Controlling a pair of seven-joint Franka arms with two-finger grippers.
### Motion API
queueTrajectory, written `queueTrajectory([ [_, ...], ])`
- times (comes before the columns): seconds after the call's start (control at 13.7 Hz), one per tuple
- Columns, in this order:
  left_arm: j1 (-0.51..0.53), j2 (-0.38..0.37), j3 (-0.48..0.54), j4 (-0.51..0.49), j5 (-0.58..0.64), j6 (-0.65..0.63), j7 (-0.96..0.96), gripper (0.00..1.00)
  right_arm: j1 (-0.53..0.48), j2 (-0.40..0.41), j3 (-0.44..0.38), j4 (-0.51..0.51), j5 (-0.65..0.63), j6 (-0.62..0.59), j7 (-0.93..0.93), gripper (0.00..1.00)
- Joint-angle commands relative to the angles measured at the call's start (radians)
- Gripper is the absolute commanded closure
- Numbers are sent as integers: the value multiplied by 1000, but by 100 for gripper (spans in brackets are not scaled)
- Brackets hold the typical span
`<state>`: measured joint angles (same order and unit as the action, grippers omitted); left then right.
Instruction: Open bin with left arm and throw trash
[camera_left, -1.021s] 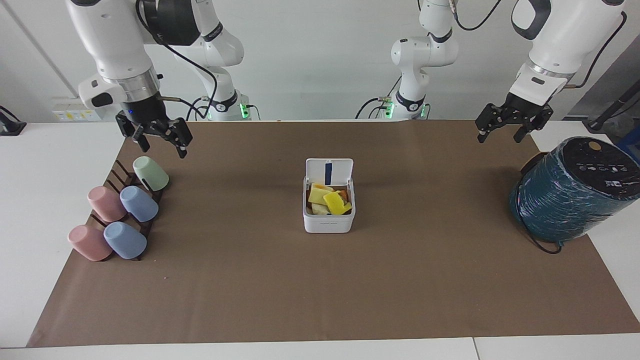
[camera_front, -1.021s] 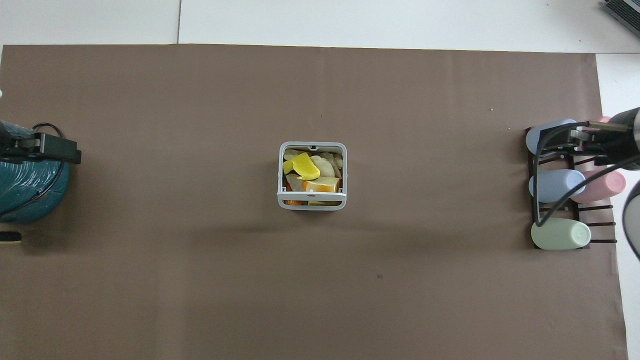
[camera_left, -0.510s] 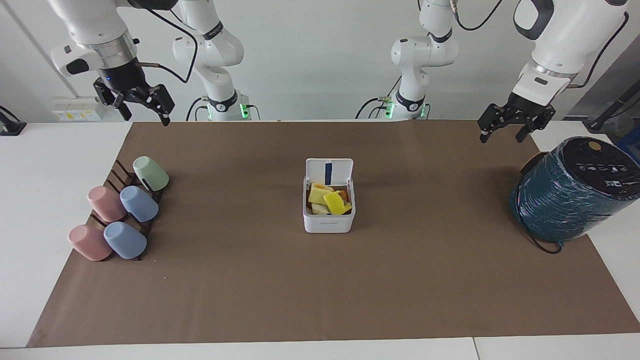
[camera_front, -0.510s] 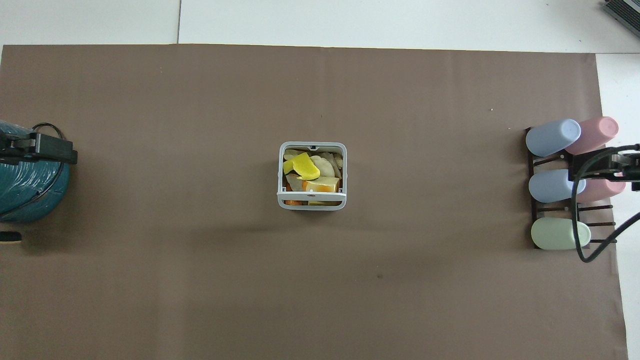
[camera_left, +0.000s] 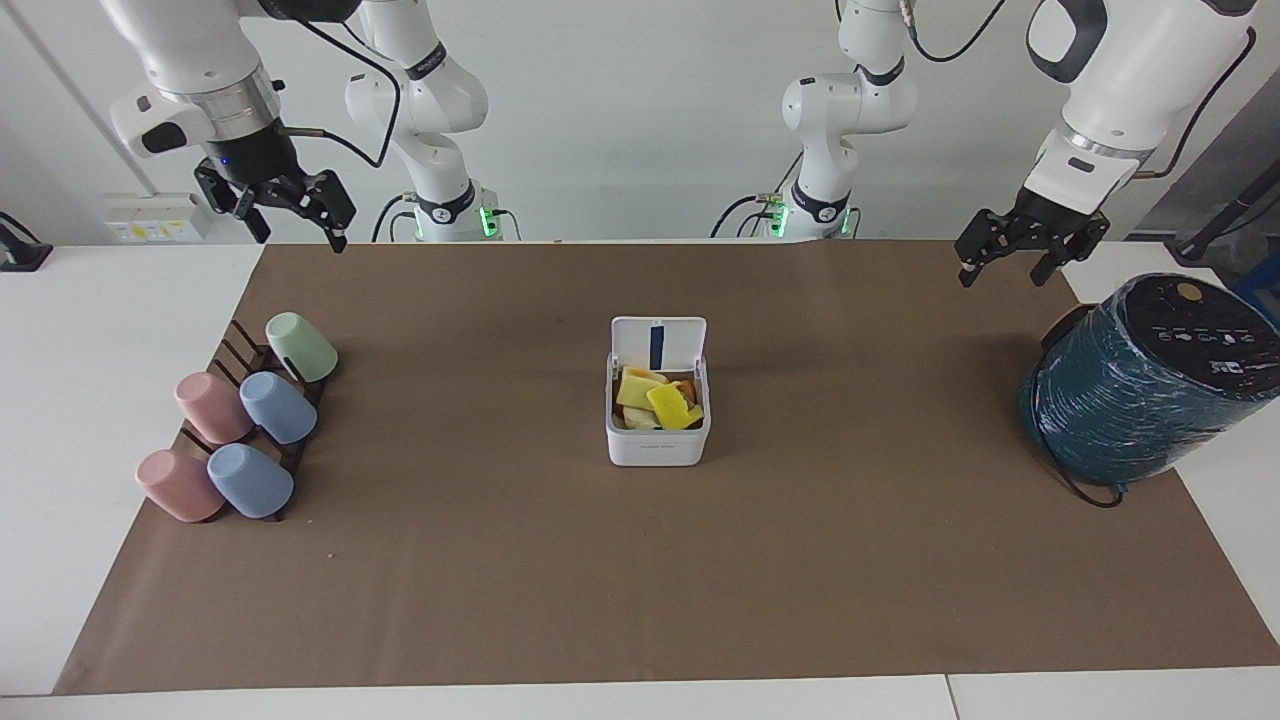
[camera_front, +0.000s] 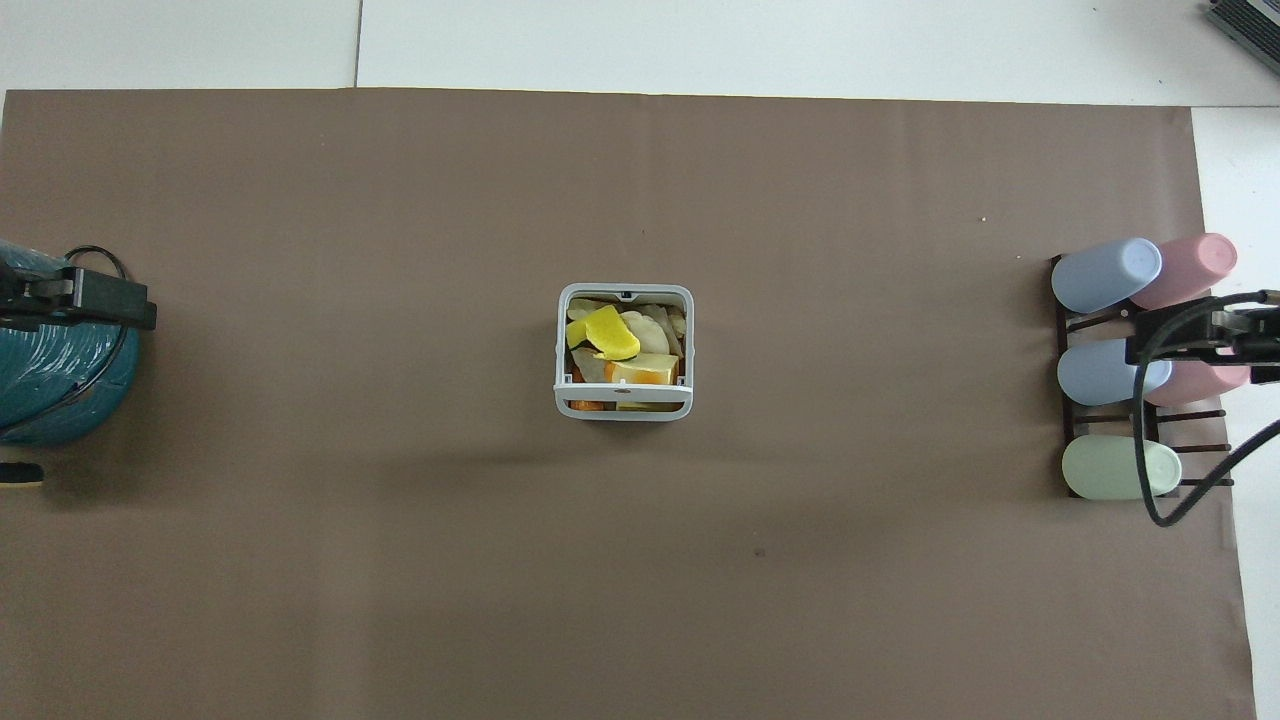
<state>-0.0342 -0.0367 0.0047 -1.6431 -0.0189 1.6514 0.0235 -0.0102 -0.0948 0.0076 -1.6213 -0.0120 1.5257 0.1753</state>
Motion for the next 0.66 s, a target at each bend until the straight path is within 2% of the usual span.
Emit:
queueTrajectory([
  [0.0, 2, -20, 0, -26, 22, 14, 3, 0, -14, -13, 3, -14, 37, -1, -19, 0],
  [0.58, -4, -22, 0, -29, 22, 27, 1, 0, -14, -13, 2, -12, 35, -6, -25, 0],
])
